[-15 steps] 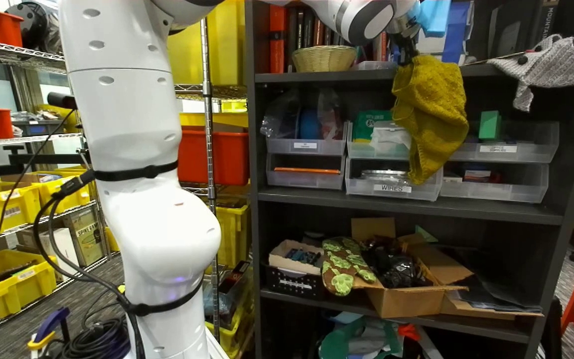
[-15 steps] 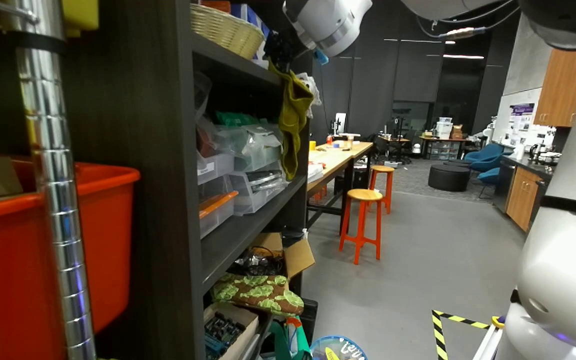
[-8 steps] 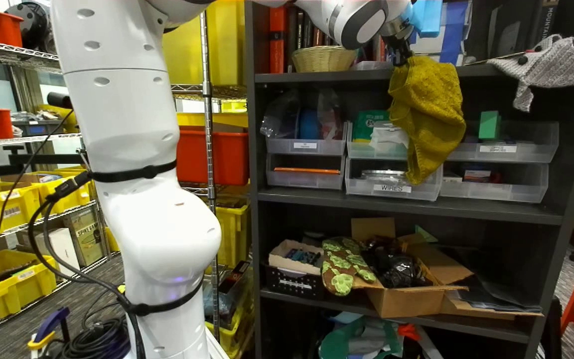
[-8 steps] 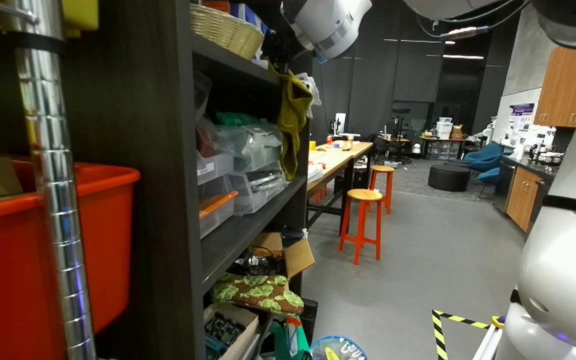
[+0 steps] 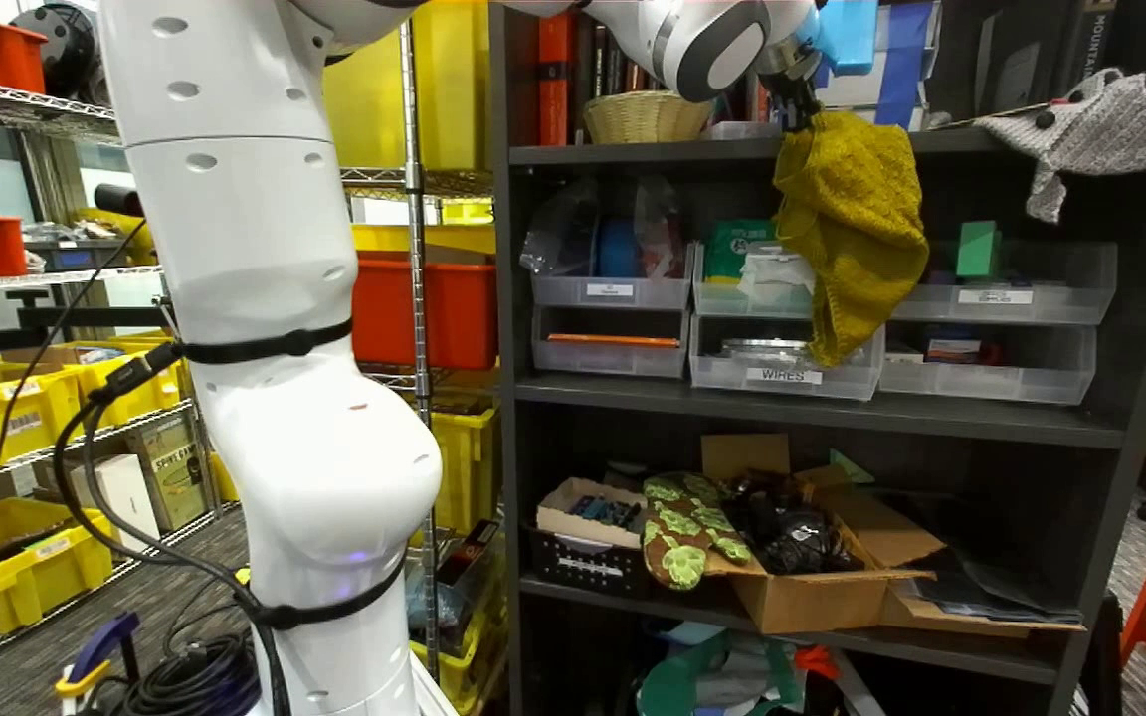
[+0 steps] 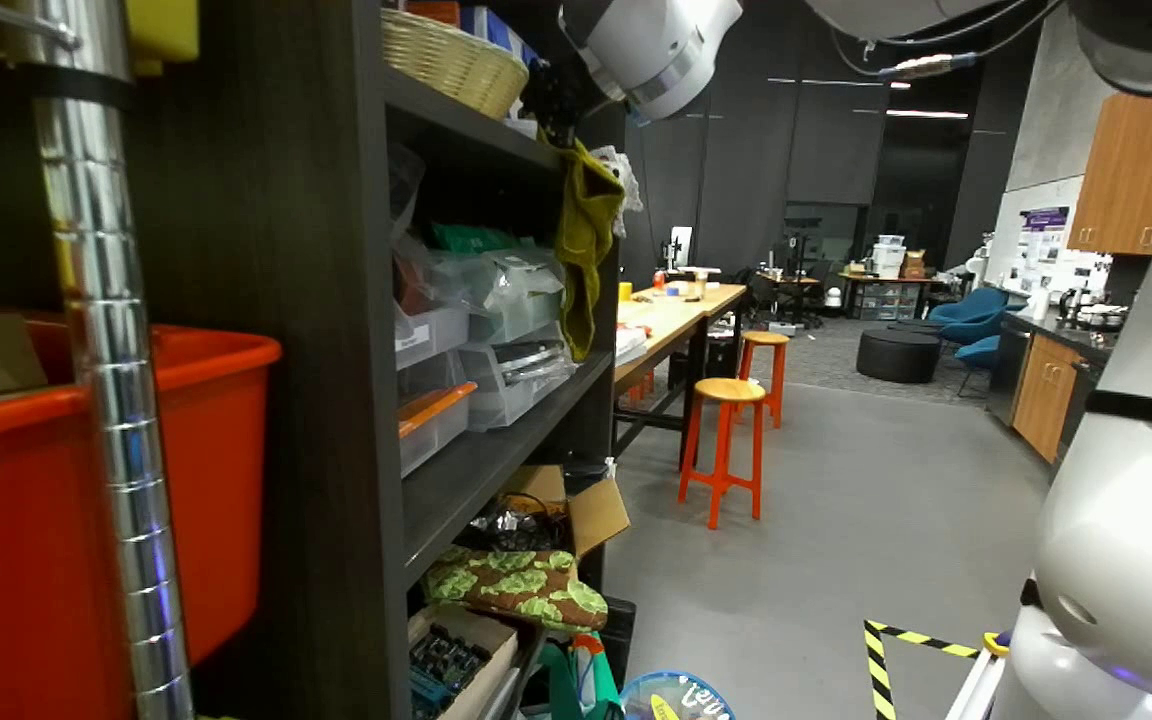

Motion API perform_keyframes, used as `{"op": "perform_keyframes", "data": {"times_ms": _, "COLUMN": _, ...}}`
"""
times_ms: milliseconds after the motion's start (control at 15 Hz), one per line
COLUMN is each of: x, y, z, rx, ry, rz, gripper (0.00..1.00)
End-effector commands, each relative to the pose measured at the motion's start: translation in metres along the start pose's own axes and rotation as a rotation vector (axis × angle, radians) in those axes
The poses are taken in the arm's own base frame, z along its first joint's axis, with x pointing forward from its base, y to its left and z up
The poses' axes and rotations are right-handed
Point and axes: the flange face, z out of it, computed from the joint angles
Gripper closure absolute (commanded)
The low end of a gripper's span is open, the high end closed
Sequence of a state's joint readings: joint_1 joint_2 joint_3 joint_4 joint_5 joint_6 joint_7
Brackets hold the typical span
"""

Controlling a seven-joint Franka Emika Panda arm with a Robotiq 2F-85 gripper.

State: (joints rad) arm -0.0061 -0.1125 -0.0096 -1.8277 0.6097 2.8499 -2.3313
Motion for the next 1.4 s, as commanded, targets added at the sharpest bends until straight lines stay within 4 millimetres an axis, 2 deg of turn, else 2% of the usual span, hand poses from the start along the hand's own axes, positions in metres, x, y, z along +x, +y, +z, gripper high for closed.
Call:
{"op": "perform_keyframes", "data": {"times_ms": 0, "x": 0.008, "y": 0.015, "z": -0.001, "rx": -0.018, "ry": 0.023, "rz": 0.029, "gripper": 0.99}}
{"op": "perform_keyframes", "data": {"times_ms": 467, "x": -0.024, "y": 0.025, "z": 0.004, "rx": -0.019, "ry": -0.007, "rz": 0.146, "gripper": 0.99}}
{"op": "perform_keyframes", "data": {"times_ms": 800, "x": -0.044, "y": 0.026, "z": 0.013, "rx": 0.015, "ry": -0.026, "rz": 0.217, "gripper": 0.99}}
{"op": "perform_keyframes", "data": {"times_ms": 1333, "x": -0.102, "y": 0.034, "z": 0.029, "rx": 0.018, "ry": -0.169, "rz": 0.295, "gripper": 0.99}}
